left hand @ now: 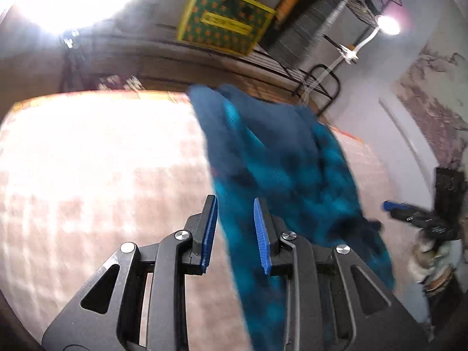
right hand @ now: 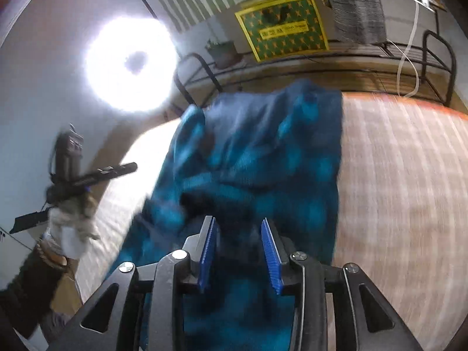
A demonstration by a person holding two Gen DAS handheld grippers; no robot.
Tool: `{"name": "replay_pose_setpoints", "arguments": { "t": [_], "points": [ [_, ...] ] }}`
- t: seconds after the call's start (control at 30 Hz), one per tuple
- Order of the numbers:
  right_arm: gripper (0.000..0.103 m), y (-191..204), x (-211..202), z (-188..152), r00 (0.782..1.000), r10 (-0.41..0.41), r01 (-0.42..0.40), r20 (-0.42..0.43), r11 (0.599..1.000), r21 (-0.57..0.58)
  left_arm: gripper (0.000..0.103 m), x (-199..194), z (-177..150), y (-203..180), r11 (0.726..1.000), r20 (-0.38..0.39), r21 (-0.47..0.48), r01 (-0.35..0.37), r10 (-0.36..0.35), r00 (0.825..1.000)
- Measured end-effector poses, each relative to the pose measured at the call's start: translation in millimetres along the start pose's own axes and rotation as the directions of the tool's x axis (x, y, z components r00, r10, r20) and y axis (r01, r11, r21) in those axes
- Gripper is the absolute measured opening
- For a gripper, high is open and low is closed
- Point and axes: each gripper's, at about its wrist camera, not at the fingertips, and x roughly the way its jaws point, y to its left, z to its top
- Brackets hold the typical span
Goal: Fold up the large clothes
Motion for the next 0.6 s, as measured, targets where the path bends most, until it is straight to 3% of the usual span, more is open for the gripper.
{"name": "replay_pose_setpoints", "arguments": {
  "t": [0.07, 0.23, 0.3, 0.47, 0.5, 0.53, 0.57, 0.6],
  "points": [
    [0.052, 10.2, 18.0, 31.1, 1.000, 0.001, -0.001, -0.004, 0.999, -0.045, 0.025, 11.4, 15.0, 10.5, 1.000, 0.014, 0.001, 0.006, -0.006, 1.000],
    [0.054, 33.7, 88.2, 87.3, 0.988, 0.123, -0.127, -0.093, 0.991, -0.039, 0.025, 33.2, 33.7, 24.9, 1.000, 0.008, 0.011, 0.015, -0.015, 1.000],
    [0.054, 41.1, 126.9, 96.8, 0.977, 0.151, -0.155, -0.149, 0.988, -0.018, 0.025, 44.7, 38.6, 26.7, 1.000, -0.005, 0.030, 0.006, -0.006, 1.000],
    [0.052, 53.1, 187.4, 88.8, 0.958, 0.110, -0.127, -0.265, 0.991, -0.048, 0.025, 65.7, 45.1, 25.0, 0.998, -0.016, 0.068, -0.009, 0.010, 1.000],
    [0.044, 55.1, 193.7, 86.8, 0.954, 0.116, -0.135, -0.278, 0.990, -0.051, 0.025, 67.7, 45.8, 24.8, 0.997, -0.014, 0.070, -0.007, 0.008, 1.000],
    [0.021, 58.1, 197.6, 85.1, 0.949, 0.131, -0.153, -0.288, 0.987, -0.055, 0.025, 69.7, 46.5, 24.4, 0.997, -0.012, 0.074, -0.008, 0.008, 1.000],
    [0.011, 61.9, 198.8, 84.0, 0.944, 0.150, -0.176, -0.295, 0.982, -0.063, 0.025, 71.7, 47.9, 23.3, 0.997, -0.009, 0.077, -0.007, 0.008, 1.000],
    [0.008, 65.6, 197.5, 83.6, 0.946, 0.148, -0.177, -0.288, 0.981, -0.078, 0.025, 72.6, 48.8, 21.9, 0.997, -0.006, 0.081, -0.007, 0.008, 1.000]
  ]
}}
